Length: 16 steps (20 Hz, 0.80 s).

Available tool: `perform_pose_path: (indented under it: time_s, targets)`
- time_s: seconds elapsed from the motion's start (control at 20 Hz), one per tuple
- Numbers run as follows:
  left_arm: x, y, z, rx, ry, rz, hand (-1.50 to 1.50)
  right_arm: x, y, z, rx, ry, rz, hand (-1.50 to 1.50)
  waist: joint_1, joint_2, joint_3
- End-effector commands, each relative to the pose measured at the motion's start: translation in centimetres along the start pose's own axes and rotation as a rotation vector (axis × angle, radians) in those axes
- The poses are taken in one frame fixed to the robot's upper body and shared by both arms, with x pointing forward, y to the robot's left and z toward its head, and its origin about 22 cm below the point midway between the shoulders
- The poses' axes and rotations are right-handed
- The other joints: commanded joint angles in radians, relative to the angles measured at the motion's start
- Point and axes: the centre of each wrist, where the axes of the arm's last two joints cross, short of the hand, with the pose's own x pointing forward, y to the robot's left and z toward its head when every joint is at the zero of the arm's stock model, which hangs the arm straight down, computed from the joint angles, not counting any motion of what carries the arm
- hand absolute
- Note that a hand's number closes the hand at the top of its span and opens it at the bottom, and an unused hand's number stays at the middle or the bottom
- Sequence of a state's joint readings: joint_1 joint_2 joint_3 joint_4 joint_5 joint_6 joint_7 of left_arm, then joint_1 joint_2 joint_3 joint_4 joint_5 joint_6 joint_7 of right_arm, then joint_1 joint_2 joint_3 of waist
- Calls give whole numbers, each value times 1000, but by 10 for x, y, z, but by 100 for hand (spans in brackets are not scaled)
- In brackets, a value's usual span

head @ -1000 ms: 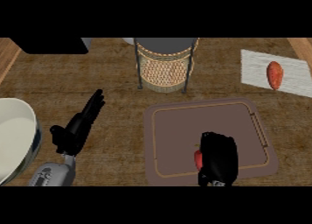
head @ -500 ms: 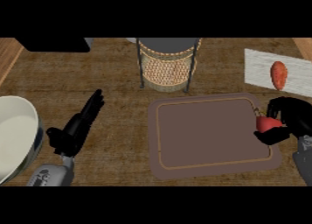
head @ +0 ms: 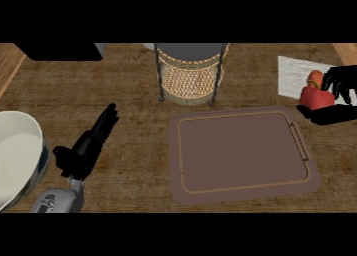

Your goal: Pick the bell pepper from the tray and place it in the tiered basket

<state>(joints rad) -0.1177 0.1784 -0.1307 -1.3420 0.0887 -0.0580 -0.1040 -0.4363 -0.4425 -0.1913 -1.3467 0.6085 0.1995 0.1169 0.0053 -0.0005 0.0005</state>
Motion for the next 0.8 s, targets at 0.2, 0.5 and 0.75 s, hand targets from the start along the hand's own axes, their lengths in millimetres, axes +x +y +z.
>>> perform_pose_path:
  time_s: [0.2,0.5,0.75]
  targets:
    - [-8,-9,-7,11,12,10,0,94,-56,-14,-28,-136,-78,150,-5,-1,-2]
    - [9,3,4,-2,-13,13,0,161,-72,-48,-31,-115,-162,150,10,0,-1]
    - [15,-3,-12,-19,-15,5,0,232,-47,-76,-18,-90,-157,150,27,8,-2]
